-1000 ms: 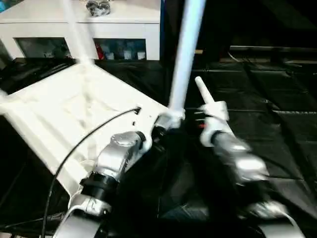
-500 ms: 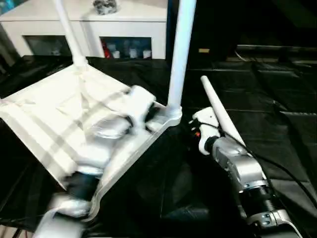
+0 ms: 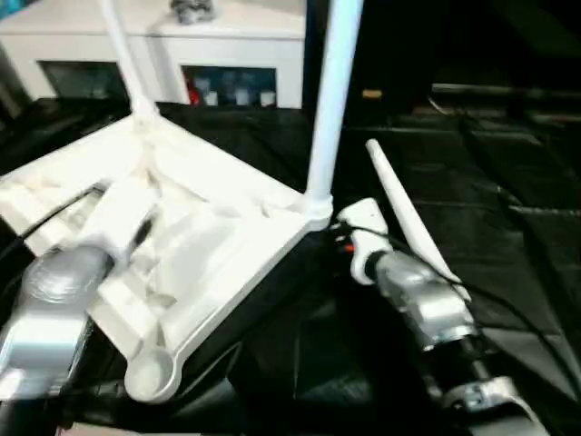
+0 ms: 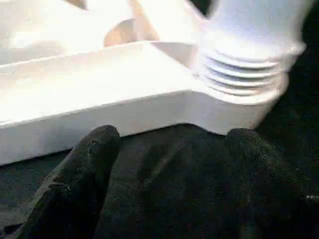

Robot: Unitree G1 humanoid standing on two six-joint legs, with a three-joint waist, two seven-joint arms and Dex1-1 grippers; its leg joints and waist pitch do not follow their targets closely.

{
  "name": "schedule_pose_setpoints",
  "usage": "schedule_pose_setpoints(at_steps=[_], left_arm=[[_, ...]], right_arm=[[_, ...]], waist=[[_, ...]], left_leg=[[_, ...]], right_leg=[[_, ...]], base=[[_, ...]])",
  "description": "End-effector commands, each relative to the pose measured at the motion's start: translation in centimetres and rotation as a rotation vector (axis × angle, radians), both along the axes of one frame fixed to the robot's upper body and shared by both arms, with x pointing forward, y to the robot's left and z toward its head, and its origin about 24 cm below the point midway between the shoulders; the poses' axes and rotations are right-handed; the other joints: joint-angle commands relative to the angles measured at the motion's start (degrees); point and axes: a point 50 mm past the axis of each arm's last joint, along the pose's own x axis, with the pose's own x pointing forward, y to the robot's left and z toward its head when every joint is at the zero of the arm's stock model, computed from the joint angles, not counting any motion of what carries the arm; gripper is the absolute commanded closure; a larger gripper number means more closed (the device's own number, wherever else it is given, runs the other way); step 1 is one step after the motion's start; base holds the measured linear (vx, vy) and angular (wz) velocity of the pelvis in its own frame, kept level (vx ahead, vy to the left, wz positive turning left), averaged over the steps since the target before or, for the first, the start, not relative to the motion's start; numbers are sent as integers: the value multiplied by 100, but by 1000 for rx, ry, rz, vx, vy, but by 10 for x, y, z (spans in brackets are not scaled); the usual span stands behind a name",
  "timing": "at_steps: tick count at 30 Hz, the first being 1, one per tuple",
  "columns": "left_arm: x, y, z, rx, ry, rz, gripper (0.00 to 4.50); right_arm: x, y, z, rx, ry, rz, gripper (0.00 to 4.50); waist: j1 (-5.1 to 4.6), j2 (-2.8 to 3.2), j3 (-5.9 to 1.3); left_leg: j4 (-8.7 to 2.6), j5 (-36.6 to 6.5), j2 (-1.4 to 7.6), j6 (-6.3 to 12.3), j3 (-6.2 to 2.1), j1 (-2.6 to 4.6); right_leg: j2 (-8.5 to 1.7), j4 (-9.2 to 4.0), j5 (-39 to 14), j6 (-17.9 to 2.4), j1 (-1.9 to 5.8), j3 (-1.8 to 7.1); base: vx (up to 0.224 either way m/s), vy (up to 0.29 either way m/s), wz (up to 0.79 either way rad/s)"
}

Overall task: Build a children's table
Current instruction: Rotate table base

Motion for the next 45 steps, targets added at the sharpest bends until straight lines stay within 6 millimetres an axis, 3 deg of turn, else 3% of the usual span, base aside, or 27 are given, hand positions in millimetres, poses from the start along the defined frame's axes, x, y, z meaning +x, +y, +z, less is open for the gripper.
schedule_pose_setpoints(at_steps=[1,5,7,8,12,18,26,30,32,34,35,36,38,39,40,41,42,43,45], left_arm=[[-5,9,4,82,15,38,359],[-10,10,-6,91,112,21,359],[-13,10,-10,90,148,21,386],[-15,10,-11,88,162,25,395],[-22,10,-17,67,229,19,432],[-30,9,-25,36,325,-22,450],[-39,-29,-37,-184,470,-295,450],[-31,-48,-38,-258,476,-403,450],[-28,-55,-38,-283,475,-446,450],[-19,-65,-38,-296,452,-493,450],[-15,-69,-37,-297,443,-505,450],[-9,-73,-37,-300,430,-514,450],[-4,-78,-37,-306,419,-524,450],[5,-87,-36,-311,388,-534,450],[11,-92,-36,-316,373,-538,450],[15,-95,-37,-318,364,-539,450],[19,-99,-37,-318,351,-540,450],[21,-102,-38,-321,343,-543,450],[24,-113,-41,-350,346,-564,450]], right_arm=[[2,-1,1,-12,-1,2,62],[2,1,0,-5,9,14,62],[2,2,-1,3,18,23,62],[1,3,-1,8,23,27,92],[4,5,-3,25,38,19,111],[9,13,-3,30,37,33,163],[14,19,0,35,32,49,241],[16,19,0,36,28,52,273],[16,18,0,36,27,52,298],[16,16,0,36,26,49,315],[16,15,0,36,26,48,321],[16,14,0,36,26,45,330],[16,12,0,37,25,41,346],[15,10,0,37,24,36,357],[14,7,0,36,21,30,368],[14,6,1,36,19,26,368],[13,4,1,37,16,21,374],[13,3,2,38,14,16,382],[12,-7,6,31,-5,-25,402]], waist=[[-18,60,-331],[5,69,-330],[8,64,-334],[5,65,-333],[-8,122,-351],[-22,101,-356],[14,59,-351],[7,67,-338],[30,80,-344],[23,124,-349],[20,111,-354],[16,157,-359],[10,131,-368],[1,155,-370],[13,197,-383],[-2,162,-375],[13,139,-397],[10,148,-402],[13,137,-412]], left_leg=[[-441,-1361,129,19,-31,89],[-443,-1458,118,-25,-43,107],[-451,-1473,122,-46,-54,96],[-450,-1459,119,-48,-57,83],[-440,-1432,111,-58,-63,84],[-435,-1399,110,-45,-65,77],[-438,-1312,119,-56,-46,94],[-437,-1419,108,-83,-40,96],[-424,-1439,104,-98,-24,139],[-431,-1502,101,-147,-37,133],[-429,-1482,103,-151,-39,126],[-434,-1474,98,-172,-55,106],[-419,-1510,91,-180,-46,120],[-428,-1403,91,-174,-66,69],[-402,-1400,88,-168,-50,116],[-396,-1402,77,-144,-30,118],[-395,-1286,85,-133,-50,84],[-390,-1105,81,-90,-53,50],[-373,-991,79,-41,-47,50]], right_leg=[[-306,-429,-1387,-1023,235,311],[-316,-443,-1534,-932,220,320],[-328,-440,-1549,-926,231,323],[-329,-436,-1532,-933,238,322],[-315,-416,-1309,-1011,245,316],[-324,-395,-1192,-1139,252,312],[-330,-364,-1117,-1200,252,325],[-334,-404,-1417,-1064,249,330],[-325,-426,-1438,-1059,215,338],[-310,-421,-1389,-1036,234,329],[-313,-411,-1333,-1047,242,331],[-317,-394,-1290,-1049,266,327],[-312,-411,-1278,-1042,268,323],[-326,-384,-1183,-1070,313,320],[-318,-402,-1152,-1065,278,319],[-300,-430,-1132,-1062,269,323],[-321,-388,-1020,-1093,325,322],[-322,-378,-873,-1080,349,319],[-324,-371,-760,-1103,355,318]], base=[[0,0,0],[0,0,0],[0,0,0],[0,0,0],[0,0,0],[0,0,0],[0,0,0],[0,0,0],[0,0,0],[0,0,0],[0,0,0],[0,0,0],[0,0,0],[0,0,0],[0,0,0],[0,0,0],[0,0,0],[0,0,0],[0,0,0]])
